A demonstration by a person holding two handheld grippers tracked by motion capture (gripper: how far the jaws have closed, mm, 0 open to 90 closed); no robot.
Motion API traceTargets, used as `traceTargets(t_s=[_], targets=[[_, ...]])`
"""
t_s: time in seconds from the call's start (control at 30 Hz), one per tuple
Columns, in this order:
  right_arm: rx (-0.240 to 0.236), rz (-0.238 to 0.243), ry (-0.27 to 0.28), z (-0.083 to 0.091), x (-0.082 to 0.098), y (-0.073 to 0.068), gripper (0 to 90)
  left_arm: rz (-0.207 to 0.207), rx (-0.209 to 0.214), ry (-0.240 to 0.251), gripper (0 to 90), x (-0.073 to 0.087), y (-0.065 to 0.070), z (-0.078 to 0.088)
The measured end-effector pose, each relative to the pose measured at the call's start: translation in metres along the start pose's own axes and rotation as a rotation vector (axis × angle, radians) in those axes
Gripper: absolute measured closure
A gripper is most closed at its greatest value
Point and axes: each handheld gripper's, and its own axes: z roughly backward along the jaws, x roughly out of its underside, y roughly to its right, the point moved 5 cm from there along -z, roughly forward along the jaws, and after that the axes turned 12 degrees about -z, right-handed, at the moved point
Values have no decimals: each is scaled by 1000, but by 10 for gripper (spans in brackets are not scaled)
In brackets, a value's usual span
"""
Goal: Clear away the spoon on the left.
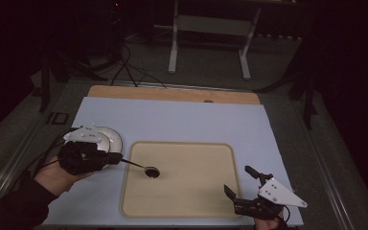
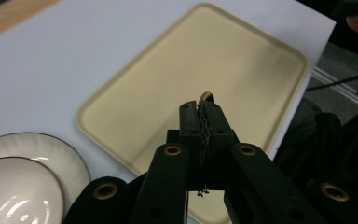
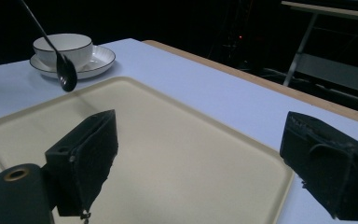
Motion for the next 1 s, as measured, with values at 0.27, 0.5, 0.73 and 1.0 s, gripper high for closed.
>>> traceTargets(t_s=[0.27,0.5,0.73,1.0], targets=[[1,-2,-2,0,0,0,115,-19,62,-60,893,-1,8,-15],[0,-3,-7,-1,0,0,115,-15,125,-116,893,0,18,-28],[-1,-5,-8,-1,0,1,115,-26,180,-172,893,5,24,-44],[-2,-4,-10,-1,1,0,115,-26,202,-221,892,3,23,-58]])
